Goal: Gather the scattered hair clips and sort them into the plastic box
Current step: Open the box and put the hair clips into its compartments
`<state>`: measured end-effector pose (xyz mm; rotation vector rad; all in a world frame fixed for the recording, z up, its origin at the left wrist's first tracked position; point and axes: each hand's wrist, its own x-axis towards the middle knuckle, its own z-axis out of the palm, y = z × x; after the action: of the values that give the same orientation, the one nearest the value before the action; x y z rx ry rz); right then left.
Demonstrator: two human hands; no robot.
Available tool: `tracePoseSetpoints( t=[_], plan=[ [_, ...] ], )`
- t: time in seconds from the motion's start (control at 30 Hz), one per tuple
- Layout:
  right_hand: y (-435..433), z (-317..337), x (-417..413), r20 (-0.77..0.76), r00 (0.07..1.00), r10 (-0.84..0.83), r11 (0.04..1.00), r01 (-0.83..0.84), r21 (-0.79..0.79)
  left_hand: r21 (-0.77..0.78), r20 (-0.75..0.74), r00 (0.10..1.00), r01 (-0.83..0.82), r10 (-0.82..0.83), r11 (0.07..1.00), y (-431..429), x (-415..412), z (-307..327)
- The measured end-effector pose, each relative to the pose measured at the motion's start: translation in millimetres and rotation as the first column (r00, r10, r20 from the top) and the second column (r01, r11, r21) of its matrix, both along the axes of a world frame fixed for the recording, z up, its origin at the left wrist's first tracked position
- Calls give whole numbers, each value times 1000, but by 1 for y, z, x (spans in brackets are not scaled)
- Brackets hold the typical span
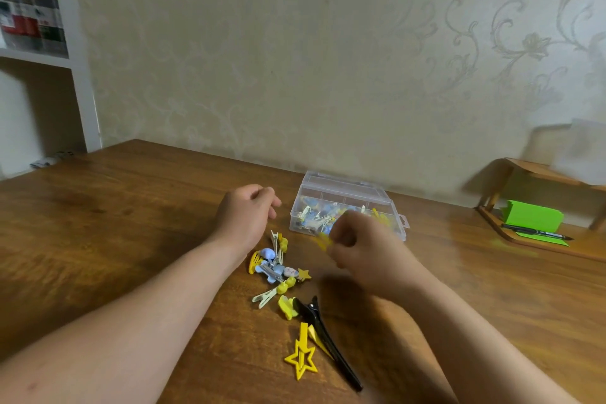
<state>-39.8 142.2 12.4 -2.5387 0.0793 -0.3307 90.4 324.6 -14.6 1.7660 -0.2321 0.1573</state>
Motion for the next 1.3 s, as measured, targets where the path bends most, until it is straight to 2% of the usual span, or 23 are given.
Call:
tracePoseSetpoints(
  t=[0.1,0.17,0.3,0.5,0.9,1.07,1.3],
  plan=[
    [-10,13,7,145,986,-85,960,43,276,2,4,1000,12,-12,1000,-1,0,0],
    [-21,22,17,195,966,-171,939,99,329,3,11,1000,23,-23,1000,-1,-1,1],
    [-33,36,38,109,970,-218,943,180,281,-7,11,999,31,-31,1000,-1,-1,0],
    [-32,34,57,-59,984,-170,976,177,125,-8,13,999,43,-43,999,0,-5,3],
    [-23,25,69,-156,980,-123,992,128,22,16,15,998,53,-54,998,2,-7,4],
    [-25,24,67,-110,984,-140,988,146,49,21,18,999,45,-46,999,1,-7,4],
    [-24,26,40,158,965,-208,969,182,165,17,12,999,47,-47,999,2,-6,4]
  ],
)
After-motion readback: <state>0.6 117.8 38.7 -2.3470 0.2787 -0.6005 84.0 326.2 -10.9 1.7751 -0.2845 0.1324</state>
